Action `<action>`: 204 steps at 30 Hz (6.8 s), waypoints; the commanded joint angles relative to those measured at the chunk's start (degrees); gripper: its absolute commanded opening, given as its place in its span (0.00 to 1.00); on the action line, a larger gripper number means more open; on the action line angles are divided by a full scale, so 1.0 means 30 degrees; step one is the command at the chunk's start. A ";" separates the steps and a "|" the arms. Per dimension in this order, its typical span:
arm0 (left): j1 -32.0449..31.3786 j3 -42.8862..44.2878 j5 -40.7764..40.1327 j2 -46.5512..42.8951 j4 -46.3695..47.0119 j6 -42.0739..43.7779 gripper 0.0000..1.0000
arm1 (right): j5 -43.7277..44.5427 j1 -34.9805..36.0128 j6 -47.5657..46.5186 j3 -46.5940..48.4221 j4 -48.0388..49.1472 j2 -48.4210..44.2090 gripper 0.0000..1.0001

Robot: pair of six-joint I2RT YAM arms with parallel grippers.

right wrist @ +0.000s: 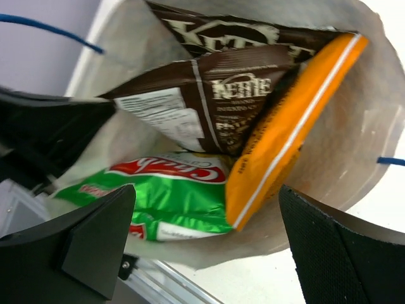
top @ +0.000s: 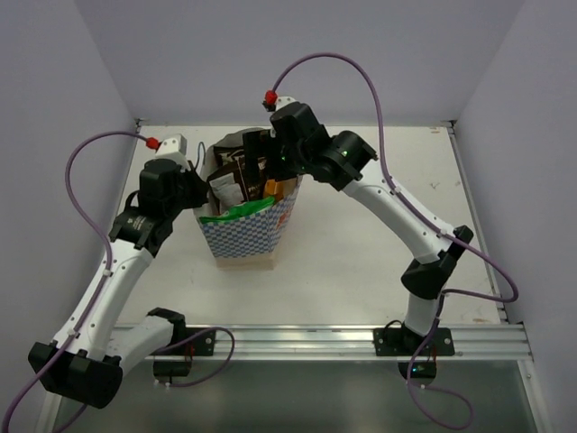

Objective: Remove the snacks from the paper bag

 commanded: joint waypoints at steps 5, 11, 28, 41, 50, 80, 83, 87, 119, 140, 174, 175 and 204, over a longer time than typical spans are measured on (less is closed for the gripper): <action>-0.0060 0.0035 -0.0860 -0.1030 -0.0684 -0.0341 0.00 | 0.1783 -0.0572 0.1269 -0.1155 -0.0249 0.0906 0.97; -0.0060 -0.0257 -0.1213 -0.1089 -0.1094 0.0099 0.02 | 0.1051 -0.0719 0.1648 -0.1536 0.0014 0.2048 0.92; -0.0060 -0.0785 -0.1300 -0.1060 -0.0919 0.1183 0.07 | 0.0290 -0.0661 0.1329 -0.0865 0.0600 0.1085 0.02; -0.0060 -0.0639 -0.1827 -0.0855 -0.0772 0.1300 0.07 | -0.1497 -0.0661 -0.0632 0.2536 0.2384 -0.3275 0.00; -0.0060 -0.0786 -0.1916 -0.0854 -0.1181 0.1125 0.08 | 0.2153 -0.0778 -0.4407 0.1039 0.7894 -0.7529 0.00; -0.0060 0.0152 -0.2295 0.0523 -0.2589 0.0421 0.08 | -0.7269 -1.1235 0.1585 -0.4752 1.3959 0.3571 0.00; -0.0060 0.0094 -0.2384 0.0552 -0.2530 0.0421 0.08 | -0.8235 -1.1968 0.2528 -0.7039 1.4340 0.4041 0.00; -0.0060 0.0064 -0.2267 0.0668 -0.2384 0.0509 0.08 | -0.7916 -1.2904 0.3055 -1.0027 1.4370 0.3896 0.13; -0.0060 0.0767 -0.2150 0.0464 -0.1944 0.2736 0.13 | -0.8703 -0.2073 -1.2909 -0.1774 0.2858 -0.4929 0.90; -0.0060 0.4456 -0.0568 -0.3254 -0.3058 0.2005 0.90 | -0.9731 0.1272 -1.4697 -0.0802 0.1009 0.0761 0.84; -0.0675 0.3171 -0.2121 -0.5717 -0.4610 0.0773 0.90 | -0.7856 0.2474 -1.5664 -0.1012 0.0250 0.4042 0.42; -0.0675 0.3083 -0.2121 -0.5718 -0.4610 0.0773 0.90 | -0.7798 0.2474 -1.5665 -0.0778 0.0162 0.3984 0.35; -0.0763 0.2467 -0.3584 -0.6391 -0.4493 0.0304 0.89 | -0.3083 0.2474 -1.4757 -0.0979 0.9296 -0.5650 0.00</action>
